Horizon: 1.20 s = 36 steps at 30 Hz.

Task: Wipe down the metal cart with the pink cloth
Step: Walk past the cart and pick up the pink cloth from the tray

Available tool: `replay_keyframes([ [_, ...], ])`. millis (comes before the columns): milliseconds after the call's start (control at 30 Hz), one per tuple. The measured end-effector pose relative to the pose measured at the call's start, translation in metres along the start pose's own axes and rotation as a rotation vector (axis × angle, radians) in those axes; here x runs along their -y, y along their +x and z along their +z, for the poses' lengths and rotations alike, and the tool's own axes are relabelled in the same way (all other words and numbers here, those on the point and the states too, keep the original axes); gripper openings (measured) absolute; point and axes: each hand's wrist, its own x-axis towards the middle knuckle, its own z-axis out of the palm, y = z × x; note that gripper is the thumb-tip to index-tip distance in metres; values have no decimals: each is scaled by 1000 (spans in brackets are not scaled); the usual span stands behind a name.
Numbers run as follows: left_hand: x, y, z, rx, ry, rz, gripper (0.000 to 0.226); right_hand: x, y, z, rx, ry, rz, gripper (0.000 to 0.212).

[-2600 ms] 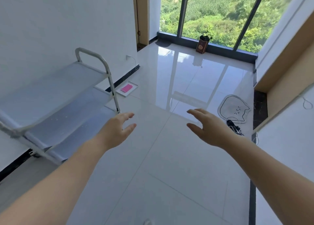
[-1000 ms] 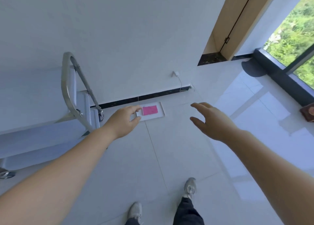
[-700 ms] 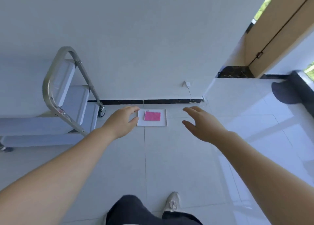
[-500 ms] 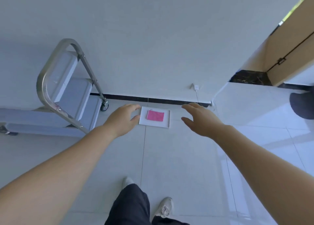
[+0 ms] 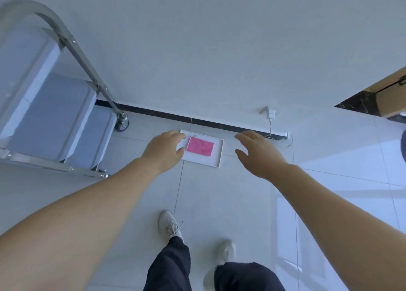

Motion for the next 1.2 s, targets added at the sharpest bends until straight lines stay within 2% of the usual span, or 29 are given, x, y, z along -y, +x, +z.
replay_keyframes([
  [200,49,75,100,60,127,39,31,-53,87,100,79,-36,-53,43],
  [433,131,180,280,83,291,55,30,-133,191,302,174,-176,-211,42],
  [700,208,285,440,45,386,84,30,-200,284,495,242,-246,-246,50],
  [933,255,341,510,80,430,140,38,-225,346,578,219,-254,-213,49],
  [1200,273,349,533,194,505,106,27,-228,358,608,203,-290,-164,42],
])
